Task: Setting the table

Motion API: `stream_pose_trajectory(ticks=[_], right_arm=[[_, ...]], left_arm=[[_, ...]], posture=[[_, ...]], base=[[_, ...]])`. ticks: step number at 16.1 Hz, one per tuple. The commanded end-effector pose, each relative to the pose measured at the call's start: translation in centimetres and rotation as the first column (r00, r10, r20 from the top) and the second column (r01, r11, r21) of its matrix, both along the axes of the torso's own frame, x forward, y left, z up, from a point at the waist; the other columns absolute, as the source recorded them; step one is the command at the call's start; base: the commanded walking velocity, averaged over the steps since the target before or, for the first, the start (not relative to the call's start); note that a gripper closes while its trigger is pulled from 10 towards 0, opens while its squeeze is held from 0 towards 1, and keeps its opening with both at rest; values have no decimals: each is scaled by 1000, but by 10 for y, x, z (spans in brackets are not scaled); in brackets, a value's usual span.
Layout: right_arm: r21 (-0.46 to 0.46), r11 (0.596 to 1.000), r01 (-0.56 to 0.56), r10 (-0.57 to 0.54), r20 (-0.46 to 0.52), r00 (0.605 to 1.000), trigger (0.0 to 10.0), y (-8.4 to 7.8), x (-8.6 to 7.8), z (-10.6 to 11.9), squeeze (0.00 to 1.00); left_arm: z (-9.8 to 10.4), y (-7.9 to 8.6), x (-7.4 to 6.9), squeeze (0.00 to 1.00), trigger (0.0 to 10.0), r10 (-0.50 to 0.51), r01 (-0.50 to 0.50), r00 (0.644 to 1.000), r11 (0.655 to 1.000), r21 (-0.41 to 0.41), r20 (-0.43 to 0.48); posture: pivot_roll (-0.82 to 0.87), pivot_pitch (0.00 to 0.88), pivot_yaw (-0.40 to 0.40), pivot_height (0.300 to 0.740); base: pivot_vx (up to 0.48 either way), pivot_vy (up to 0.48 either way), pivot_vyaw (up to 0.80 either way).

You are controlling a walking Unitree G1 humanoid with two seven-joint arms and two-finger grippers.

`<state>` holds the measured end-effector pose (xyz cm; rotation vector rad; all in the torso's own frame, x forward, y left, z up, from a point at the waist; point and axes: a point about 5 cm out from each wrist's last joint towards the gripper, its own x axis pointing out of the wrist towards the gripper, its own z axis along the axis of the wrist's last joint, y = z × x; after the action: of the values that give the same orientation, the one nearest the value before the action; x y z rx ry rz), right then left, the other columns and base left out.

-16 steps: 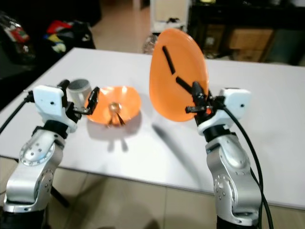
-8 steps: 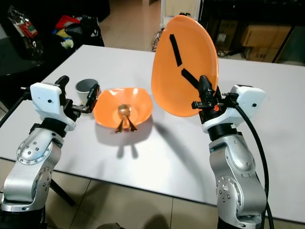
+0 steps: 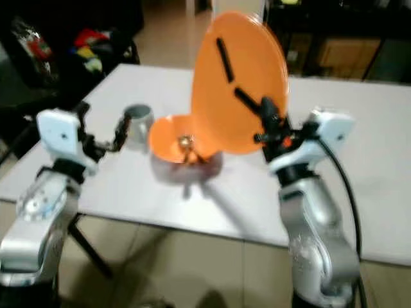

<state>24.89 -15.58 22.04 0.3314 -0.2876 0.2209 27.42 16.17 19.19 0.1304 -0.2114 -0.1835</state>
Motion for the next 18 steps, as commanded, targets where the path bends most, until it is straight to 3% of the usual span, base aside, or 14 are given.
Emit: stream_pose_trajectory(ticks=[1, 10, 12, 15, 18], right_arm=[[23, 999, -40, 39, 48, 998, 10000, 7, -2, 10, 0], [11, 996, -87, 87, 1, 996, 10000, 15, -2, 4, 0], [30, 994, -103, 104, -28, 994, 10000, 16, -2, 1, 0], [110, 988, -111, 121, -91, 989, 10000, 15, 0, -7, 0], [228, 968, -104, 157, -225, 962, 10000, 9, 5, -25, 0]], left_arm=[[0, 5, 1, 0, 10000, 11, -11, 1000, 1000, 8, -12], [0, 5, 4, 0, 10000, 0, 0, 1000, 1000, 19, -13], [3, 5, 6, 0, 10000, 23, -24, 1000, 995, 95, 11], [3, 3, 5, 0, 10000, 4, -4, 1000, 998, 70, -4], [-1, -5, 2, 0, 10000, -77, 78, 996, 996, 46, -40]], posture=[[34, 0, 49, 740], [37, 0, 55, 740], [37, 0, 56, 740], [39, 0, 57, 740], [40, 0, 58, 740]], base=[[0, 428, 0], [0, 427, 0], [0, -240, 0], [0, -480, 0], [0, 0, 0]])
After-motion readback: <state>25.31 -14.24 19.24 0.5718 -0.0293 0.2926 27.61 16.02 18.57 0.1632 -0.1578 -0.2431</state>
